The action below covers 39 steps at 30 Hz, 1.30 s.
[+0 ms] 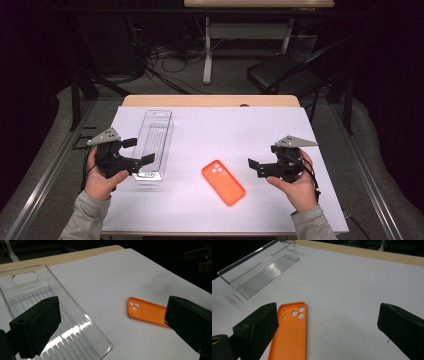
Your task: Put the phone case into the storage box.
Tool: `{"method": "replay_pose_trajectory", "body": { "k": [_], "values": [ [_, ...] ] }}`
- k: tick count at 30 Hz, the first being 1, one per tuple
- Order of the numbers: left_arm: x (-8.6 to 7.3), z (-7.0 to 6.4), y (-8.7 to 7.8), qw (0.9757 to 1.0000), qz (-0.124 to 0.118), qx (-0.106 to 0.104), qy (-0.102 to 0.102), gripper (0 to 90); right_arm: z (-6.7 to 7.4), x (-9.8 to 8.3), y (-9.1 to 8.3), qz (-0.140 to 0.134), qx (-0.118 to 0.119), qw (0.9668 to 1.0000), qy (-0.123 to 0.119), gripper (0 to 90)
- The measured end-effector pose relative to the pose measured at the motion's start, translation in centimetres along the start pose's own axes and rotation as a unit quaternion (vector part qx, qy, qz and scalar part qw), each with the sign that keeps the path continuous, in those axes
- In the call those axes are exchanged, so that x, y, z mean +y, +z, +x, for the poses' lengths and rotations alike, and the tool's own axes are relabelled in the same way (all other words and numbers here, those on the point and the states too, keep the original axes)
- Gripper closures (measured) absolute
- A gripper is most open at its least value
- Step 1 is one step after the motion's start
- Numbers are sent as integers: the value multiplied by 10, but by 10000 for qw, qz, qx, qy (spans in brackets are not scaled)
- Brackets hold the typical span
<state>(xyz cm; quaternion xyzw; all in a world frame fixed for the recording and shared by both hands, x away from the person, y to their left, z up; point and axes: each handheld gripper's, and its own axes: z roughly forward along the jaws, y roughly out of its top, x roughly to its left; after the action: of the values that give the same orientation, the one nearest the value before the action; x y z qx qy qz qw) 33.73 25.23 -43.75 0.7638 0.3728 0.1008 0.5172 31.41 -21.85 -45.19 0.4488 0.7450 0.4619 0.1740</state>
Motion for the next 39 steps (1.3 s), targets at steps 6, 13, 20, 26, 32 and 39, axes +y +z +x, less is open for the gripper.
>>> {"method": "replay_pose_trajectory", "body": {
  "k": [6,13,20,26,32,39],
  "values": [
    [24,-1,1,9998,-176,21,-59,94,4,25,-3,-110,-29,9999,-117,37],
    [35,5,18,9999,-50,67,-60,117,5,41,2,-66,-50,9999,-151,63],
    [40,8,23,9998,-95,141,-54,141,4,44,13,34,0,9999,-149,74],
    [44,10,26,9997,-88,234,-11,151,1,45,20,91,-26,9997,-204,107],
    [48,13,33,9994,24,360,0,152,0,48,26,159,-61,9996,-245,146],
    [52,18,39,9989,164,438,-106,152,7,59,41,671,-63,9960,-591,155]
  ]
}}
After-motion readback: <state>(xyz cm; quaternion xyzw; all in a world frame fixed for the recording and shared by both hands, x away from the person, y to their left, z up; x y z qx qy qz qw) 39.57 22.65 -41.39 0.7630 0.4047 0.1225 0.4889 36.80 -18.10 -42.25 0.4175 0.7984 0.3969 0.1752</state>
